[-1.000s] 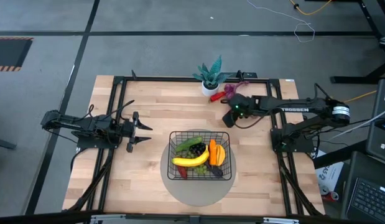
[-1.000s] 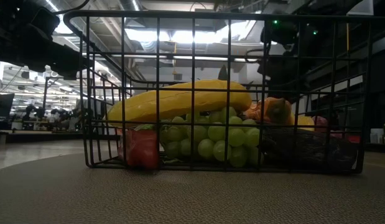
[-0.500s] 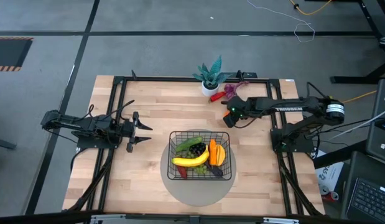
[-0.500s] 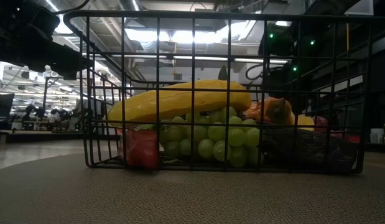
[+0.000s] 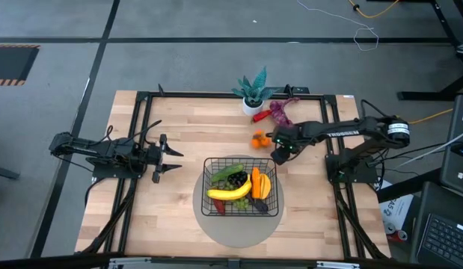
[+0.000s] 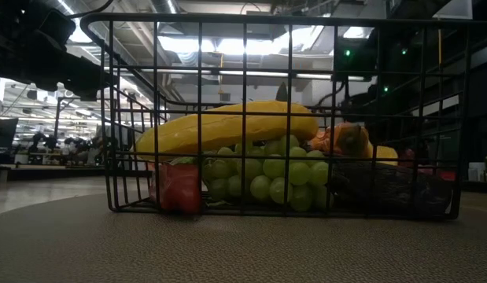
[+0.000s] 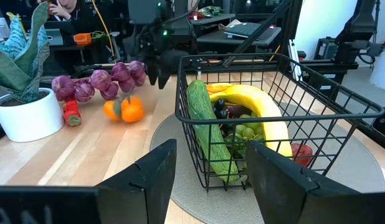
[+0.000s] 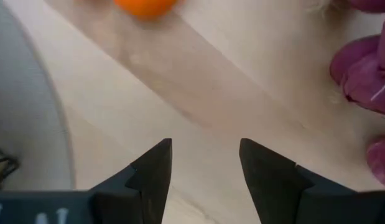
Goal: Build produce basket
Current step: Put the orange tangerines into the black wire basket
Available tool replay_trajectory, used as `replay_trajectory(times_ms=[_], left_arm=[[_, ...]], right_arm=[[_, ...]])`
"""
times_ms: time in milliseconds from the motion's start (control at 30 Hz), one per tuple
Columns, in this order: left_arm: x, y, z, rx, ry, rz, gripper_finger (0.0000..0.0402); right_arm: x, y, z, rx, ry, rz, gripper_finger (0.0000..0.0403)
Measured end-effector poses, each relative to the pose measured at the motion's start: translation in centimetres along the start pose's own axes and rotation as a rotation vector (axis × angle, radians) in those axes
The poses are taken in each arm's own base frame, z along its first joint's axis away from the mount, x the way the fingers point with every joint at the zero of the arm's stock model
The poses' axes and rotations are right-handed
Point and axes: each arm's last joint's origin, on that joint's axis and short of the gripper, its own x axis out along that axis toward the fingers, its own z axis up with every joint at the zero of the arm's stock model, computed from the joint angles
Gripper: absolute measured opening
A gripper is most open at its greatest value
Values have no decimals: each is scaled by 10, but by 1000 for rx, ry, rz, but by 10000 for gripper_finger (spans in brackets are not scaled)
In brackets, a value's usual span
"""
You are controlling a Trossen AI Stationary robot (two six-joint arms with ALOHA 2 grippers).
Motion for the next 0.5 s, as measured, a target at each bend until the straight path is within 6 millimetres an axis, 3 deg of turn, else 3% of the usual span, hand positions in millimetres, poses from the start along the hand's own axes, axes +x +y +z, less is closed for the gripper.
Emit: replay_trajectory(times_ms=[133, 500], left_arm=[[0, 0, 0, 0, 0, 0, 188], [0, 0, 0, 0, 1, 0, 188]], right_arm=[[-16, 6, 3, -43, -103, 15, 191], [-44, 20, 43, -137, -479, 126, 191]])
